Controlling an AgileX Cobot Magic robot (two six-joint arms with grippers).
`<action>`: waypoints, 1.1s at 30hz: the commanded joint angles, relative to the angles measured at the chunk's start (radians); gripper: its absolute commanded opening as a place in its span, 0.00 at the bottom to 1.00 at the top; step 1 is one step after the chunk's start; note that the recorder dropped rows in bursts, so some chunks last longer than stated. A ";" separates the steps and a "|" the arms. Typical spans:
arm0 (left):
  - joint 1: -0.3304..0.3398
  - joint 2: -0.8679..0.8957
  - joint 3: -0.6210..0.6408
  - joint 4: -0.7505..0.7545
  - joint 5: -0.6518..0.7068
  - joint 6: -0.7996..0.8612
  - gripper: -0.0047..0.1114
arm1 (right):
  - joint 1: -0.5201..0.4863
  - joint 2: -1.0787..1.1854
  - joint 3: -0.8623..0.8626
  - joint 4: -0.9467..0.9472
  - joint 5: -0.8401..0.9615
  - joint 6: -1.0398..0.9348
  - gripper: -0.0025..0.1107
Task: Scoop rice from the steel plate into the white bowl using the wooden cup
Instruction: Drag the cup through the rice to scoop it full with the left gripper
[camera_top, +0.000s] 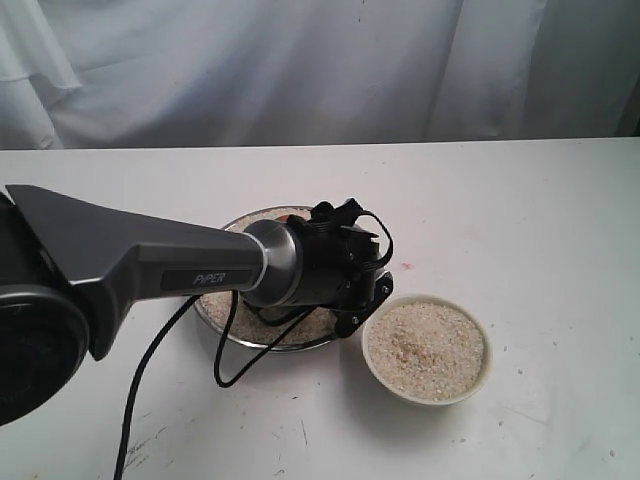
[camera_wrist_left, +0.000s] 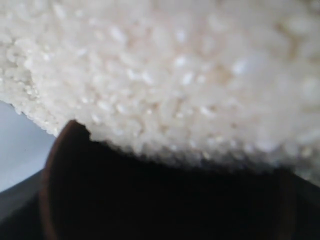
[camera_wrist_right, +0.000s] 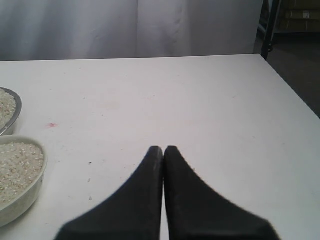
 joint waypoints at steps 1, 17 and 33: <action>-0.002 -0.003 -0.002 -0.030 -0.043 -0.068 0.04 | 0.001 0.003 0.004 0.003 -0.006 0.000 0.02; 0.032 -0.037 -0.014 -0.166 -0.112 -0.085 0.04 | 0.001 0.003 0.004 0.003 -0.006 0.000 0.02; 0.032 -0.037 -0.014 -0.248 -0.143 -0.087 0.04 | 0.001 0.003 0.004 0.003 -0.006 0.000 0.02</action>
